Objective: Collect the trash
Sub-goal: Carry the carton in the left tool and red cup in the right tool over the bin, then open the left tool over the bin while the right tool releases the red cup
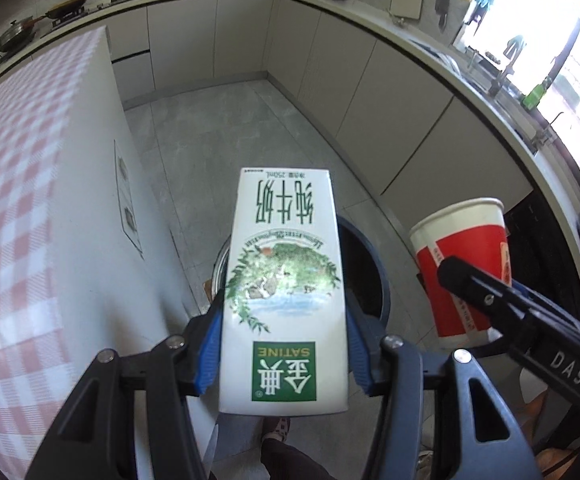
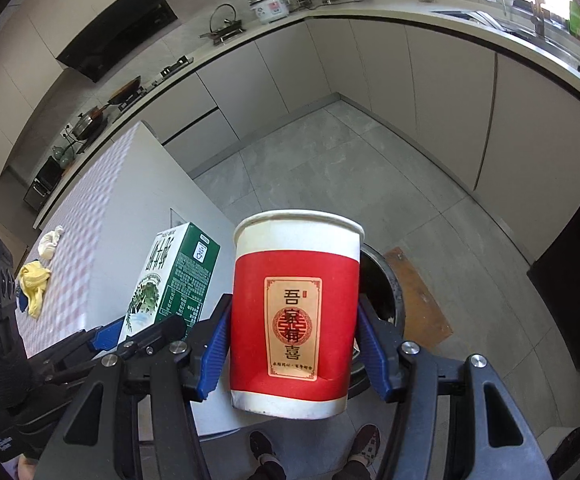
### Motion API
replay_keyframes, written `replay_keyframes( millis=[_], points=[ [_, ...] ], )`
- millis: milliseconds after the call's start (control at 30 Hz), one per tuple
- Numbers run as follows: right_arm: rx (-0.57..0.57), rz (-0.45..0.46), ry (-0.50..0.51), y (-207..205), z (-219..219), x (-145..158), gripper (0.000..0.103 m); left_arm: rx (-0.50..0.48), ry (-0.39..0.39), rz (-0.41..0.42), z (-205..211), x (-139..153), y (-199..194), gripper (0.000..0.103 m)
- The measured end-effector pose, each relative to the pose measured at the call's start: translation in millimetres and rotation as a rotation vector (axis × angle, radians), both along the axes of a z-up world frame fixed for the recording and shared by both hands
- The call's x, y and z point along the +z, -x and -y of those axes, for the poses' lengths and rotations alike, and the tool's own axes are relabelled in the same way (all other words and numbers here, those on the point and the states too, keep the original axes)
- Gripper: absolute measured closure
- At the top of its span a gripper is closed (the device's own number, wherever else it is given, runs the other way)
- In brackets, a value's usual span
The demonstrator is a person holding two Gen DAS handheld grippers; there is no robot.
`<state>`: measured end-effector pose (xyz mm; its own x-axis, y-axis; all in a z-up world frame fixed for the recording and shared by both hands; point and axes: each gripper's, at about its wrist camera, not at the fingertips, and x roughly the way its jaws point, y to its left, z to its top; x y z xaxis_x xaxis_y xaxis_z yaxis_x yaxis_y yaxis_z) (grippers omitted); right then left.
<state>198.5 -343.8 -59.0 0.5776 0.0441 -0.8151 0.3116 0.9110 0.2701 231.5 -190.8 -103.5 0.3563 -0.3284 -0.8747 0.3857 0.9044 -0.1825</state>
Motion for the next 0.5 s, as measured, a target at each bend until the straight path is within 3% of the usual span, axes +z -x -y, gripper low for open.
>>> replay_keyframes(
  millis=[500],
  points=[
    [0.056,-0.115,-0.037,-43.5,30.3,-67.3,0.037,0.056,-0.066,-0.117,23.4,-55.3,-10.8,0.045]
  ],
)
